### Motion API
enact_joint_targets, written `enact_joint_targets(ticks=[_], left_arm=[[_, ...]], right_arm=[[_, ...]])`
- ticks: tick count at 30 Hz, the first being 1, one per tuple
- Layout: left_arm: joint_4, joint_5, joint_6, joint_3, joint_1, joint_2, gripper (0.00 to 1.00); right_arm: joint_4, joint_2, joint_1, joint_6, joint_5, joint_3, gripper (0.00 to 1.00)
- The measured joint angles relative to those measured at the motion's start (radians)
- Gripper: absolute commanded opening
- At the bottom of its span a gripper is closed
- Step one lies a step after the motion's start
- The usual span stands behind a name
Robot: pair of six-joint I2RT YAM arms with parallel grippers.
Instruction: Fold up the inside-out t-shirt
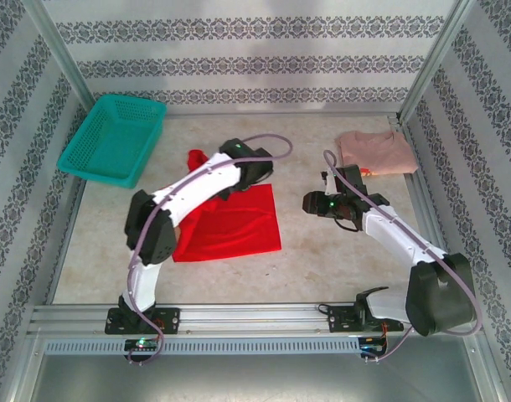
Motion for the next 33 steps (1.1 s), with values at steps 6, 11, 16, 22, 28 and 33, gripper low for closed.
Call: enact_joint_targets(ticks=[6,11,16,22,28,33], left_arm=[[-0.013,0.041,-0.005,0.108,-0.082,0.122,0.0],[-0.014,0.089,-0.004,0.12,-0.11,0.156,0.0],[-0.023,0.151,-0.003,0.141,-0.111,0.189,0.0],[0.018,0.274,0.0,0.201,-0.111,0.254,0.3],[0.179,0.418,0.006,0.253,-0.11,0.257,0.54],[0.369,0.518,0.011,0.041,-0.101,0.057,0.7]], right_arm=[[-0.016,-0.037,-0.064,-0.002,0.0,-0.005,0.49],[-0.018,-0.044,-0.085,-0.002,-0.002,-0.019,0.49],[-0.026,-0.049,-0.097,-0.002,-0.003,-0.026,0.49],[-0.032,-0.065,-0.097,-0.002,-0.003,-0.028,0.49],[-0.038,-0.139,-0.097,0.007,0.005,-0.077,0.5],[-0.024,-0.178,-0.064,0.035,0.01,-0.12,0.55]])
